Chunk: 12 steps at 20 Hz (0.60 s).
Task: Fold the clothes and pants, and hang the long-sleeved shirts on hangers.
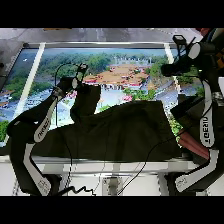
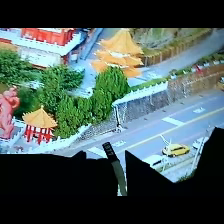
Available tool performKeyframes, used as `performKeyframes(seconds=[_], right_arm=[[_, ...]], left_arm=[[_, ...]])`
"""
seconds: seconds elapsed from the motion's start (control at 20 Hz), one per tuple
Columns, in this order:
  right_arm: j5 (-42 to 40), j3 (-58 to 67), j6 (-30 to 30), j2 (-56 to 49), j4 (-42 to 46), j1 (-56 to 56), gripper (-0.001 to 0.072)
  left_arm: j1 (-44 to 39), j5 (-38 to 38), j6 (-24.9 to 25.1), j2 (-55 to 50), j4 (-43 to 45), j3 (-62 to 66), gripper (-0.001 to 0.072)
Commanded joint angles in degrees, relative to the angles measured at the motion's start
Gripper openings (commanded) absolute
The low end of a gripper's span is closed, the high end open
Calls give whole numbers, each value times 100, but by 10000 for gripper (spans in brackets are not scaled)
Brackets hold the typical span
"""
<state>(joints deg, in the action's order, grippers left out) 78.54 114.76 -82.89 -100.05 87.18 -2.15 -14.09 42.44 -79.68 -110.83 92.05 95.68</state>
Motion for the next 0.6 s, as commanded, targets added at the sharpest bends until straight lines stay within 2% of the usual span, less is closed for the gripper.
performKeyframes(seconds=[0.0,0.1,0.3,0.55], right_arm=[[549,-98,173,4,44,-522,248],[697,-284,540,31,-199,-938,173],[909,-1182,1163,184,-1534,-1766,174],[1058,-2350,1908,474,-2186,-2378,175]], left_arm=[[-7,160,-96,11,839,50,23],[63,157,-94,243,859,50,23],[223,337,-92,1097,1403,50,20],[726,1805,-90,2218,2568,50,20]])
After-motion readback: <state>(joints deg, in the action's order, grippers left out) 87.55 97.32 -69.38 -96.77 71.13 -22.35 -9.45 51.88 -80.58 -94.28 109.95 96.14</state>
